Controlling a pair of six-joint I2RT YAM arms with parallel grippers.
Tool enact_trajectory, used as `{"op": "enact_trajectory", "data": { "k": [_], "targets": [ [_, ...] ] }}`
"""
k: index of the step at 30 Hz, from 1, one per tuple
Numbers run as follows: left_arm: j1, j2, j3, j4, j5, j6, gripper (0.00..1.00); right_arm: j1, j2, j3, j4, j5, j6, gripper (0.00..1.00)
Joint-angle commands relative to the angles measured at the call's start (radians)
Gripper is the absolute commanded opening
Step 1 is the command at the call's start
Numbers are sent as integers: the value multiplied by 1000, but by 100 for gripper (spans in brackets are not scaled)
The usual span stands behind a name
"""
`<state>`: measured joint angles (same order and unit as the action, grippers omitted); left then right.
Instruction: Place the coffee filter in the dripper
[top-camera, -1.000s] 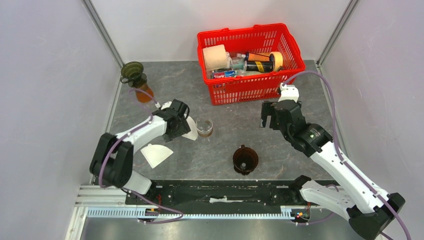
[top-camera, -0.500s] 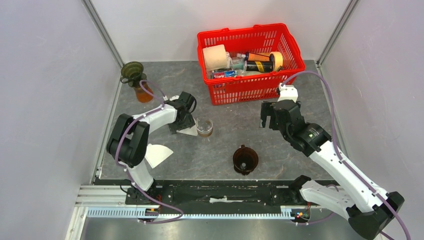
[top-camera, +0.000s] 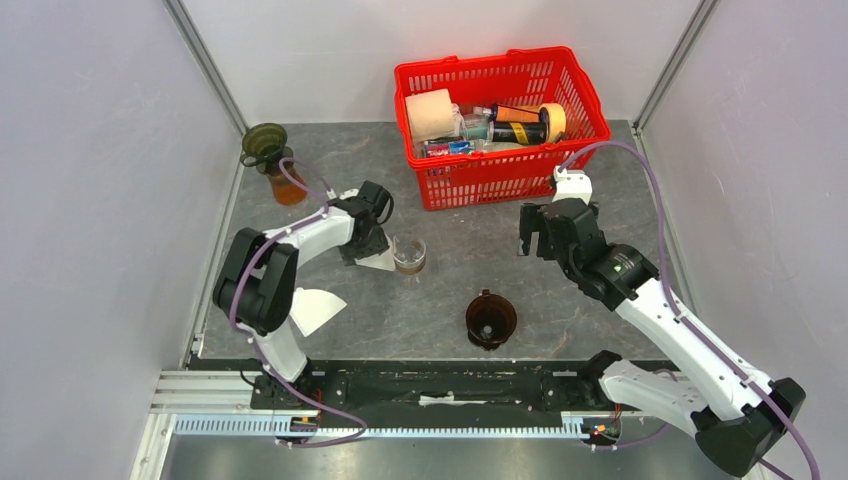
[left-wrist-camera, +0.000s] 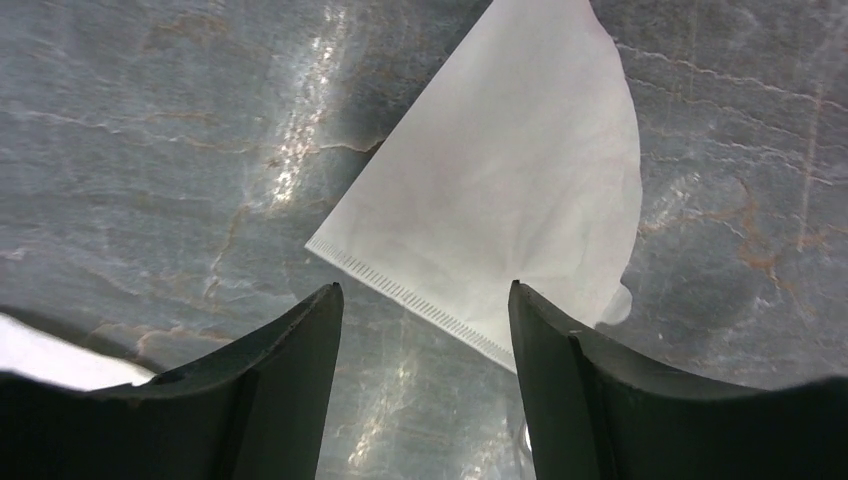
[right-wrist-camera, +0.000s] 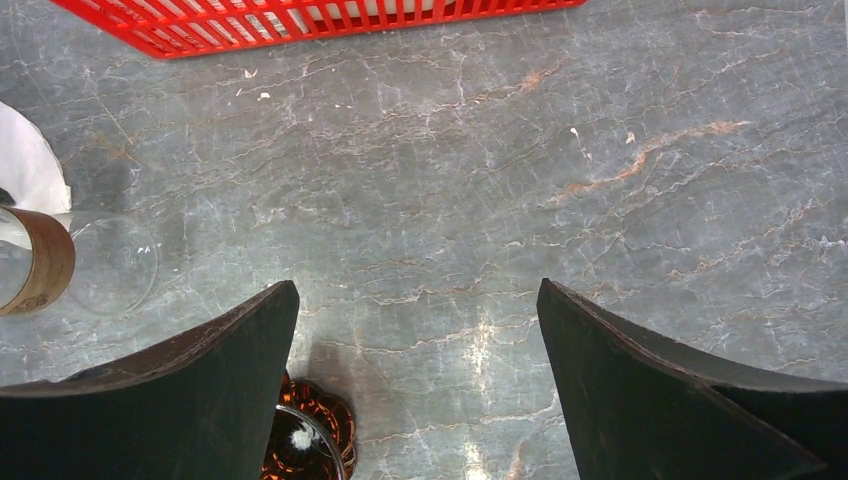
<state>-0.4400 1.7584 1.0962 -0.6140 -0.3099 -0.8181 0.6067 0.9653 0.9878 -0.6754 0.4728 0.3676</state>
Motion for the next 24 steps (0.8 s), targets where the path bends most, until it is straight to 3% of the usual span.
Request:
{"op": "enact_trajectory", "data": {
  "k": [1, 8, 16, 24],
  "targets": [
    [12, -119, 3, -20, -51, 47, 70, 1, 6, -5, 7, 26, -9, 97],
    [84, -53, 35, -3, -1, 103, 71, 2, 2, -8, 7, 39, -8, 97],
    [90, 15, 22, 62, 106, 160, 73, 2, -2, -10, 7, 57, -8, 97],
    [74, 70, 27, 5, 68, 175, 73, 2, 10, -13, 7, 67, -9, 97]
  ]
}}
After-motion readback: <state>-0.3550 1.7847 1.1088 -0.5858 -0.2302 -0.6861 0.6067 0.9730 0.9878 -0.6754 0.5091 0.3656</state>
